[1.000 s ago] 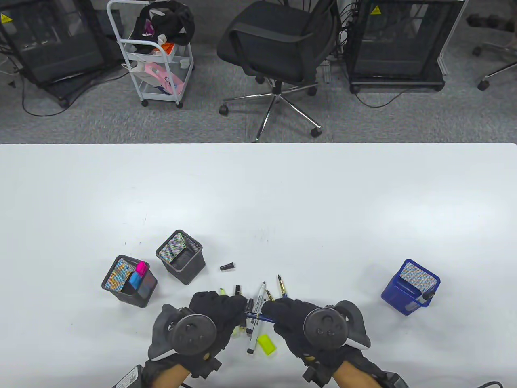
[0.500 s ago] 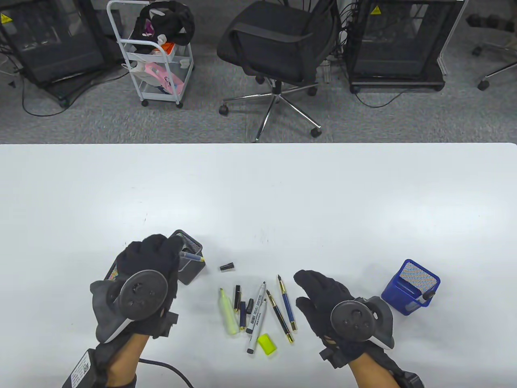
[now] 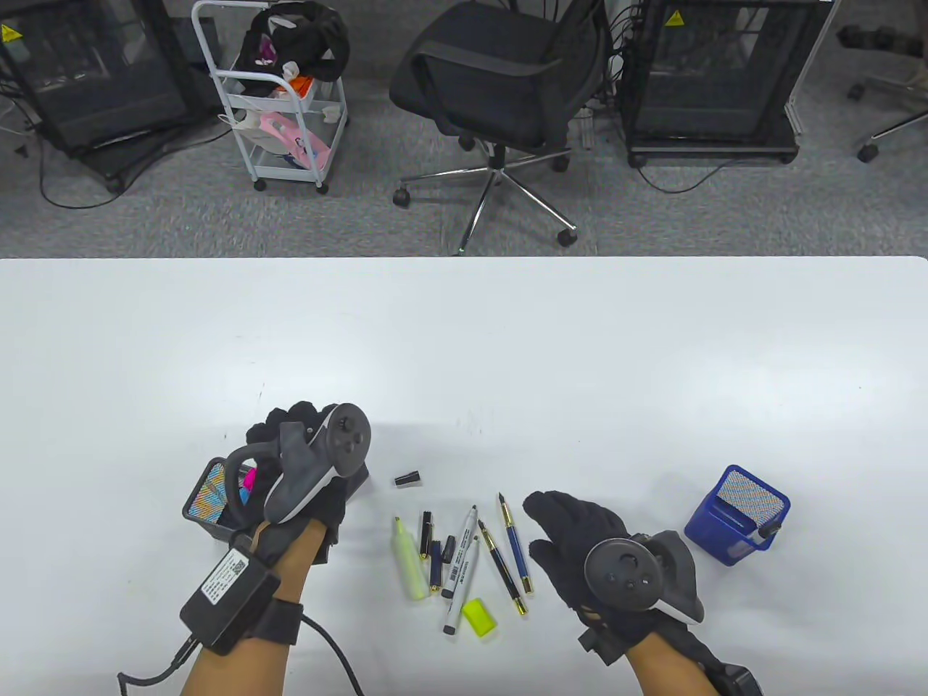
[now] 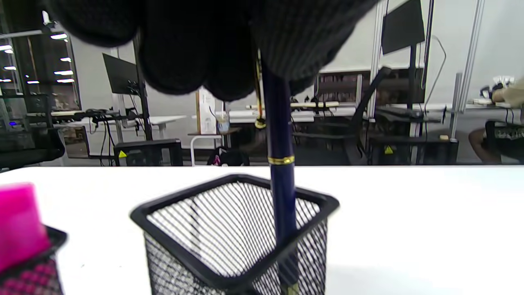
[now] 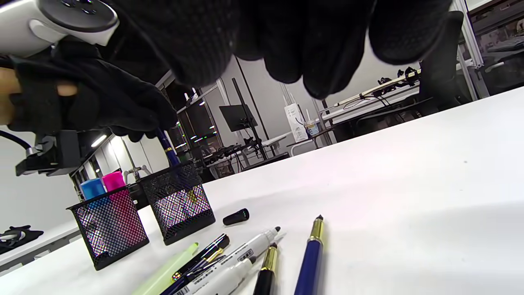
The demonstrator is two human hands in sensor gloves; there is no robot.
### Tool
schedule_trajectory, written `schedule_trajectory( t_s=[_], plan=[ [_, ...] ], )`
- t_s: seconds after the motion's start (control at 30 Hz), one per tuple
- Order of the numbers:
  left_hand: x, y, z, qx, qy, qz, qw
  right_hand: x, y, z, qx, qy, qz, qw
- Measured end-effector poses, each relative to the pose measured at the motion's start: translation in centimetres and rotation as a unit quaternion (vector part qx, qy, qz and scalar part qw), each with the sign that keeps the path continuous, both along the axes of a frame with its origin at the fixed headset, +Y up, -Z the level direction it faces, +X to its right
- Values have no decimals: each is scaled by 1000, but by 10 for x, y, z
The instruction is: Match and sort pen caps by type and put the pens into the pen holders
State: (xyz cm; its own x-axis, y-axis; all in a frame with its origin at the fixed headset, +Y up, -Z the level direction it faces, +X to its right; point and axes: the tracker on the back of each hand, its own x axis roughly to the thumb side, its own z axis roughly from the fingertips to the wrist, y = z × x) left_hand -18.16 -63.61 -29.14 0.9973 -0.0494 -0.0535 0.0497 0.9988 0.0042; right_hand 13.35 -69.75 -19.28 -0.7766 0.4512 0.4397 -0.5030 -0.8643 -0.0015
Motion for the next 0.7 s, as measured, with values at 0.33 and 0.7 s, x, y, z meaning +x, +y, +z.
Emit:
schedule_trajectory(
  t_s=[0.33,0.7],
  plan=[
    [10,-20,-12,-58,-19,2,998,3,0,0,-6,-3,-1,1000],
    [2,4,14,-2,-40,25,999,3,1,0,-3,-4,0,1000]
  ],
)
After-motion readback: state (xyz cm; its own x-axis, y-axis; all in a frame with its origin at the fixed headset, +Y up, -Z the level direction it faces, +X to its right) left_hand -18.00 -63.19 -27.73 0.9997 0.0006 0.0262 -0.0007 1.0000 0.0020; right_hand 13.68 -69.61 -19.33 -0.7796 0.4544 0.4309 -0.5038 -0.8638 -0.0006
